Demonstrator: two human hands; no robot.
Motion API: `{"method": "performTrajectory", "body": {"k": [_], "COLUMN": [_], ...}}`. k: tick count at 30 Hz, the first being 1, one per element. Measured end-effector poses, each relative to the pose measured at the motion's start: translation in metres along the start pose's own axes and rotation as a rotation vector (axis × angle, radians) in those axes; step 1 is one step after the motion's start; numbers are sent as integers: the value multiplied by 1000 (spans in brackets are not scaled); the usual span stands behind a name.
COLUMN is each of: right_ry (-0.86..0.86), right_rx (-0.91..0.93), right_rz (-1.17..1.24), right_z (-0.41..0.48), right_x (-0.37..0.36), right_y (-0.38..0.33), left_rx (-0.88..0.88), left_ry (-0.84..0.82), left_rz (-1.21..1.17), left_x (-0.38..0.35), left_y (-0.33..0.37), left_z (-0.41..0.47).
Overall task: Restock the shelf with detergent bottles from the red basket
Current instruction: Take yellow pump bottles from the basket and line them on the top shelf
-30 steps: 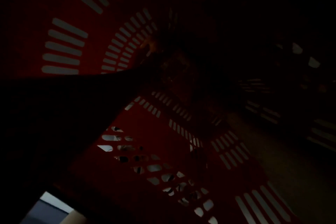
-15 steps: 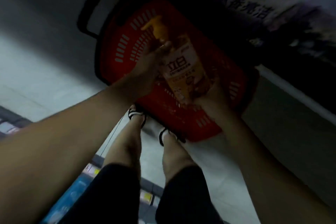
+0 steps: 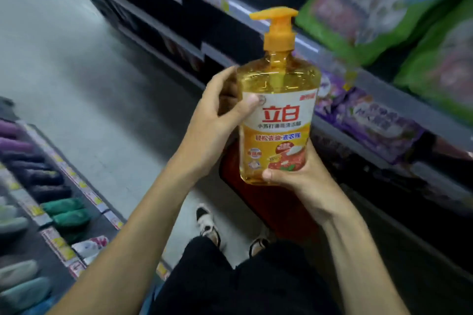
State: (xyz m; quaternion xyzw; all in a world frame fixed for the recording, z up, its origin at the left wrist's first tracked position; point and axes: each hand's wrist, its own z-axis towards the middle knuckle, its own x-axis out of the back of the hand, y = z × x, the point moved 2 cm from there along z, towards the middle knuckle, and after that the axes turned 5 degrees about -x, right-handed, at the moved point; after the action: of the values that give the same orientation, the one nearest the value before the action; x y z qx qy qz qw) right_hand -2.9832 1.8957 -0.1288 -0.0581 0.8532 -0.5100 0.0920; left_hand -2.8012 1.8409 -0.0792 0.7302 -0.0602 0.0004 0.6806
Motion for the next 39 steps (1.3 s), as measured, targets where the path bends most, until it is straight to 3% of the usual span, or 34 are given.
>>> {"method": "performTrajectory", "body": {"k": [4, 13, 23, 30, 39], "right_ry": [-160, -296, -295, -269, -319], "right_rx": [160, 452, 690, 752, 785], "right_rz": [-13, -216, -263, -216, -97], "right_z": [-3, -12, 14, 75, 219], "right_x": [-55, -240, -402, -454, -513], "right_y": [-90, -232, -286, -315, -377], "left_rx": [-81, -303, -383, -445, -433], "left_ry": [-12, 216, 344, 318, 284], "left_rz": [29, -73, -23, -6, 113], "left_x": [69, 248, 403, 468, 564], "left_y": [61, 164, 203, 210, 221], "left_z": [-30, -75, -94, -47, 88]}}
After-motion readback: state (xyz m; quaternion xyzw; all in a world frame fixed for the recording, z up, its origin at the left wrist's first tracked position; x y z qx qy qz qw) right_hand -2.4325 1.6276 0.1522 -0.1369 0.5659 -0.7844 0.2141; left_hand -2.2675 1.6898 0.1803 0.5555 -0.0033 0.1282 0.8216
